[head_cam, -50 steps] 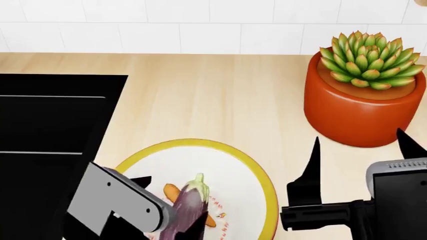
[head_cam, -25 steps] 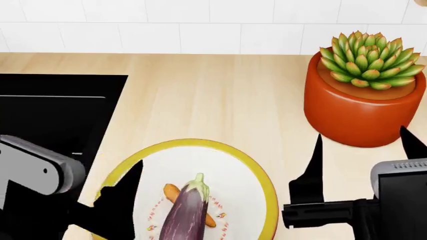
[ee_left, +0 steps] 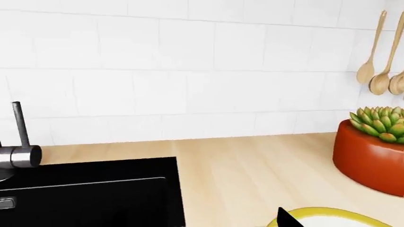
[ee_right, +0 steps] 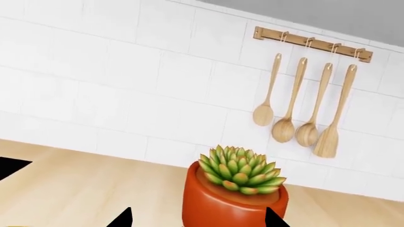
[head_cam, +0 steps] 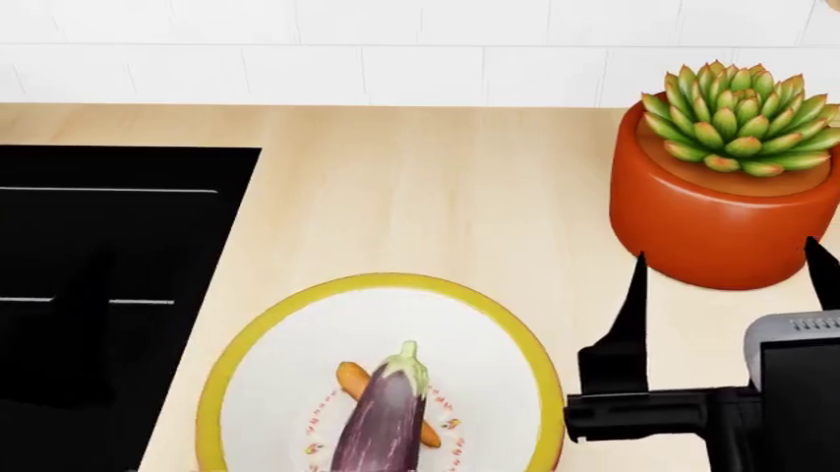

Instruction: There is a mixed pile of frozen fruits and vegetables on the counter. Locate all the frozen vegetables and place the items in a bowl on the counter. Take all the frozen fruits and defrost them in a running sink.

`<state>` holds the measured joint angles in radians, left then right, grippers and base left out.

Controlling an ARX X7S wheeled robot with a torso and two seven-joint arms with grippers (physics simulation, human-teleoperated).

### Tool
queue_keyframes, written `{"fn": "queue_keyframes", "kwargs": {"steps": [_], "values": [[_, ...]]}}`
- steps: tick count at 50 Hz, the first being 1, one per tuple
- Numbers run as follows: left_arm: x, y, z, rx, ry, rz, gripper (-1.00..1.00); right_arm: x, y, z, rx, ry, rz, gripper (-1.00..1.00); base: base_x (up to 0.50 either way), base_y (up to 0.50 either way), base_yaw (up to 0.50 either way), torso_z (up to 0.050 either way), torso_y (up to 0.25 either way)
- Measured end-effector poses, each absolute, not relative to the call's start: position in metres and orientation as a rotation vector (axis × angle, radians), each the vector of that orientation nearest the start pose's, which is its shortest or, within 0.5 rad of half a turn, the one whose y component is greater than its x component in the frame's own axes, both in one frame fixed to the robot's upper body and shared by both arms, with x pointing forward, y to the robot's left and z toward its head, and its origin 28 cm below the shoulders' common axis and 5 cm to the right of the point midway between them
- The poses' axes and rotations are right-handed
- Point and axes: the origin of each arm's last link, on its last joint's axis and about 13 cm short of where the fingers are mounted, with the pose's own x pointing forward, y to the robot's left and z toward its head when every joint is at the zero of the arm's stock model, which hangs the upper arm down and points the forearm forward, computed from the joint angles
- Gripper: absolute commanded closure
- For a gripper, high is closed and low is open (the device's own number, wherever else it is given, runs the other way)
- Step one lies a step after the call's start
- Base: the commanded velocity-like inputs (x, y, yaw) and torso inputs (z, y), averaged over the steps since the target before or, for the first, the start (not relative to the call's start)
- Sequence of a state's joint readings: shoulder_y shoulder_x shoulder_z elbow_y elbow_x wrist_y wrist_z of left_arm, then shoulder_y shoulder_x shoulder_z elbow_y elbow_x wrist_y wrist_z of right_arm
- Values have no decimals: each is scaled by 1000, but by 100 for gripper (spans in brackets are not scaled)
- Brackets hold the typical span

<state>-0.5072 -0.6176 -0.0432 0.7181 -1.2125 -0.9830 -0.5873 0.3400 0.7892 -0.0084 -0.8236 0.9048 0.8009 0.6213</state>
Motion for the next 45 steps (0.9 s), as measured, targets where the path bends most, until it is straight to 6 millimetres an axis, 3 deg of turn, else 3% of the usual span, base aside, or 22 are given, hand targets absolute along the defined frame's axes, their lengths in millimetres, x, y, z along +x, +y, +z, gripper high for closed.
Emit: {"fn": "queue_keyframes", "kwargs": {"steps": [36, 45], "values": [[205, 259, 222, -55, -32, -146, -100, 193, -158, 207, -192, -155, -41, -100, -1, 500, 0, 0, 0], [198, 262, 213, -58, -19, -127, -100, 192, -157, 209, -191, -156, -35, -100, -1, 500, 0, 0, 0]]}}
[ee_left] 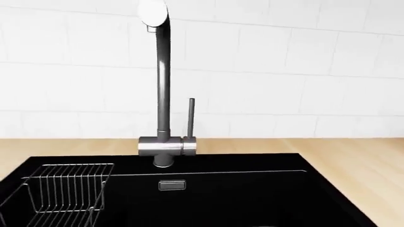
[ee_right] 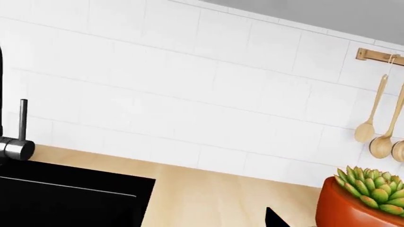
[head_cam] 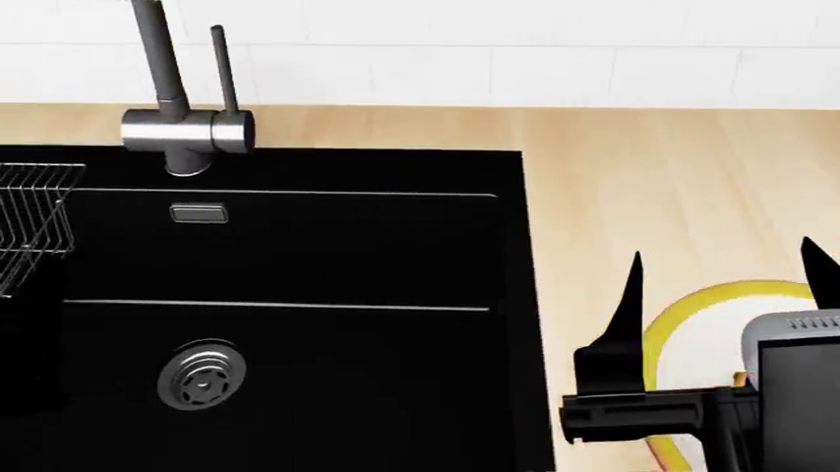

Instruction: There is a mixed pile of frozen fruits and vegetables on the counter. Locate all the frozen vegetables and place the items in a bowl on the counter. Take all the frozen fruits and defrost them in a running sink.

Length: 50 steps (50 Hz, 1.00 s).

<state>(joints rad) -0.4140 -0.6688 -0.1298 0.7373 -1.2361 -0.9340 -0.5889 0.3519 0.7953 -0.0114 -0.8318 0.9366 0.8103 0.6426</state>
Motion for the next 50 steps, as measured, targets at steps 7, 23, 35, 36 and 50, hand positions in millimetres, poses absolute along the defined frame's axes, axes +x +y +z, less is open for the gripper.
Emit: {"fn": "queue_keyframes", "kwargs": {"steps": [7, 23, 35, 36, 50], "values": [[195, 266, 212, -66, -21, -111, -100, 191, -156, 209, -191, -157, -27, -100, -1, 500, 0, 0, 0], [193, 270, 216, -68, -40, -92, -100, 191, -156, 208, -178, -149, -13, -100, -1, 500, 0, 0, 0], [192, 270, 216, -65, -44, -94, -100, 191, -156, 208, -172, -151, -14, -100, -1, 500, 0, 0, 0], [192, 270, 216, -65, -44, -94, -100, 191, -156, 208, -172, -152, -14, -100, -1, 500, 0, 0, 0], [191, 270, 217, -63, -46, -97, -100, 191, -156, 209, -168, -159, -18, -100, -1, 500, 0, 0, 0]]}}
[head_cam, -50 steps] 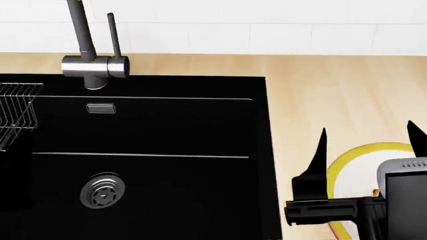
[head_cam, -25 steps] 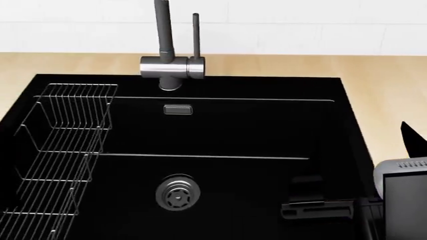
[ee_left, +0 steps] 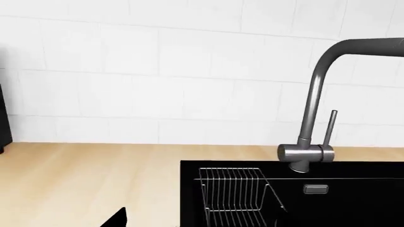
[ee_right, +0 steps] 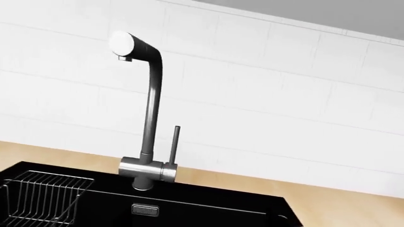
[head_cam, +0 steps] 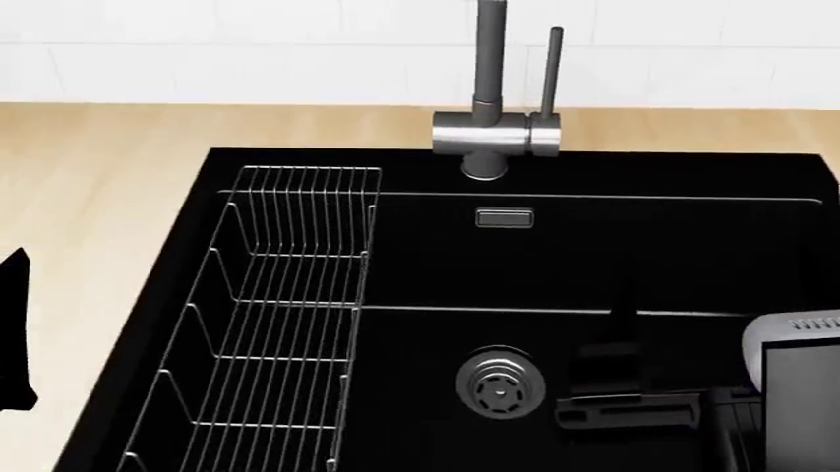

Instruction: There is a mixed pile of frozen fruits and vegetables on the counter. Locate all the frozen vegetables and place the items in a bowl on the counter. Take all the frozen fruits and defrost them in a running sink.

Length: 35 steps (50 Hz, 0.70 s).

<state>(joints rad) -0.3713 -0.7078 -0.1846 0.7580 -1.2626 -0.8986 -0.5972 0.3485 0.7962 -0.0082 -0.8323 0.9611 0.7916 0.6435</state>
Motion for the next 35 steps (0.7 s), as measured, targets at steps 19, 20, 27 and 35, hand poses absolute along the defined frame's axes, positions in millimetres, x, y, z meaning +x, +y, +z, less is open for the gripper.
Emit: {"fn": "queue_keyframes", "kwargs": {"steps": [19, 20, 27, 35], "values": [[191, 271, 216, -65, -46, -93, -100, 191, -156, 209, -168, -159, -18, -100, -1, 500, 0, 0, 0], [191, 271, 216, -65, -45, -93, -100, 190, -156, 209, -168, -159, -18, -100, -1, 500, 0, 0, 0], [191, 271, 216, -63, -45, -91, -100, 190, -156, 209, -169, -158, -18, -100, -1, 500, 0, 0, 0], [191, 270, 216, -61, -45, -91, -100, 191, -156, 209, -169, -158, -18, -100, -1, 500, 0, 0, 0]]}}
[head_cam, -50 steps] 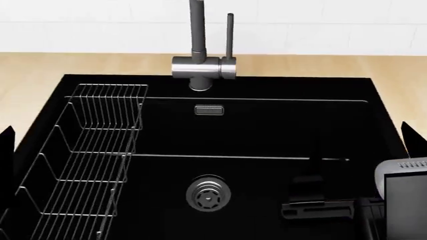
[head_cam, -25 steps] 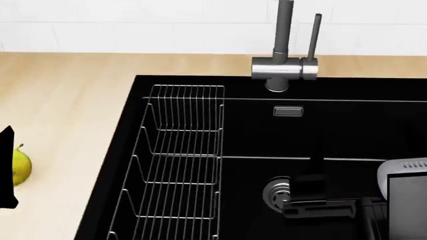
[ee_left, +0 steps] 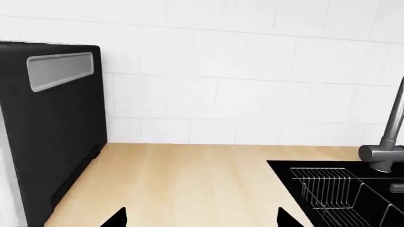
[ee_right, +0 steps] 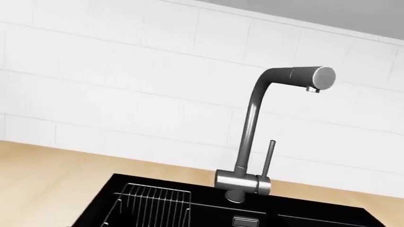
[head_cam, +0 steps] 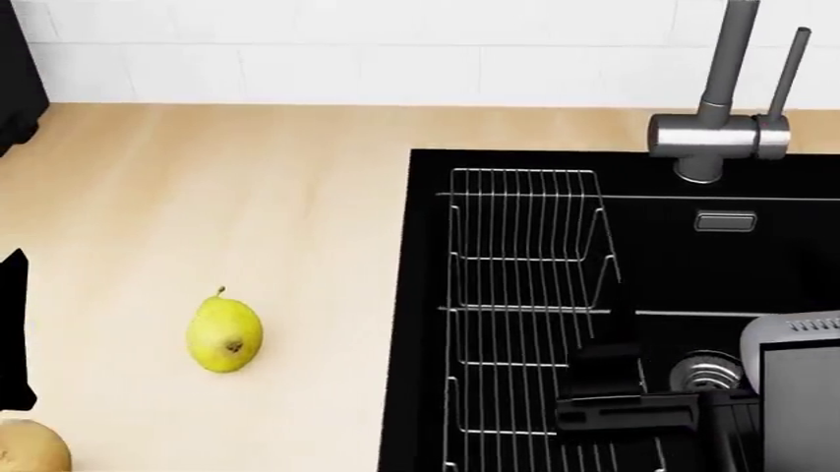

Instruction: There is a mixed pile of frozen fruits and vegetables on the counter. Locate all the frozen vegetables and place the items in a bowl on the counter. Take all the frozen fruits and defrost them in a running sink.

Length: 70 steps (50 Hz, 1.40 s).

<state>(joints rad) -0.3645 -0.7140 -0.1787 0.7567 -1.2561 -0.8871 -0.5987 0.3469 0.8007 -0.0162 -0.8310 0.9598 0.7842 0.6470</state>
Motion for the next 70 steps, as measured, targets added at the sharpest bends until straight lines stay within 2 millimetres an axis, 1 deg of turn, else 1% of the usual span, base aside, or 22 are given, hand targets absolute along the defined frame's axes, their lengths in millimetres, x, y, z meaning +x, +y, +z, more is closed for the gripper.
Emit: {"fn": "queue_keyframes", "kwargs": {"steps": [18, 53, 59, 70], "values": [[191, 270, 216, -57, -45, -94, -100, 190, -155, 209, -170, -157, -13, -100, -1, 474, 0, 0, 0], [193, 271, 215, -67, -20, -96, -100, 193, -152, 206, -155, -127, 11, -100, 0, 0, 0, 0, 0], [192, 272, 215, -55, -21, -84, -100, 199, -147, 207, -148, -103, 56, -100, 0, 0, 0, 0, 0], [192, 273, 216, -48, -28, -76, -100, 220, -133, 211, -134, -18, 203, -100, 0, 0, 0, 0, 0]]}}
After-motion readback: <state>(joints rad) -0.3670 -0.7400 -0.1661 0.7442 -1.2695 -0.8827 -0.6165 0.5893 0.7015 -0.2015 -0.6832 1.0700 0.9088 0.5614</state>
